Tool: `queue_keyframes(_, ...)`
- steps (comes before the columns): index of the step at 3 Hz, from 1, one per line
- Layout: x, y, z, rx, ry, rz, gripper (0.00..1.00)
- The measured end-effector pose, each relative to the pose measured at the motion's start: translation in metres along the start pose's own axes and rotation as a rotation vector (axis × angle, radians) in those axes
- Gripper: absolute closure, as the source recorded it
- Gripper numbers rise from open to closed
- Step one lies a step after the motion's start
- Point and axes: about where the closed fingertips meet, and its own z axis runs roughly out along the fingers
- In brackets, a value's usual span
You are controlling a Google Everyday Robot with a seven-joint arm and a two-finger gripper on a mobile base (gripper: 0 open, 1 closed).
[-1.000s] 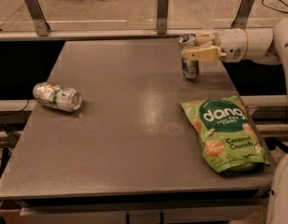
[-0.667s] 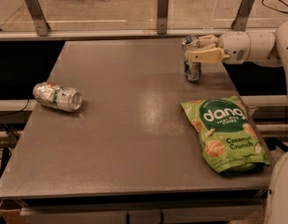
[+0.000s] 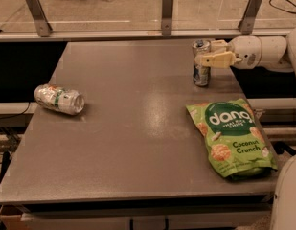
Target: Place redbull can upright
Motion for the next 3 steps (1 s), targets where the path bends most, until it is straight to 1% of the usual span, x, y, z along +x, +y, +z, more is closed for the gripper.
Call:
queue_keyframes(1, 0.009, 0.0, -0.006, 0.013, 0.011, 0.027, 0.14)
queue_keyframes(2, 0.013, 0.003, -0.018, 0.043, 0.06, 0.02, 0.0)
queue_keyframes(3, 0.006, 0.008, -0.051, 0.123, 0.093, -0.007, 0.0)
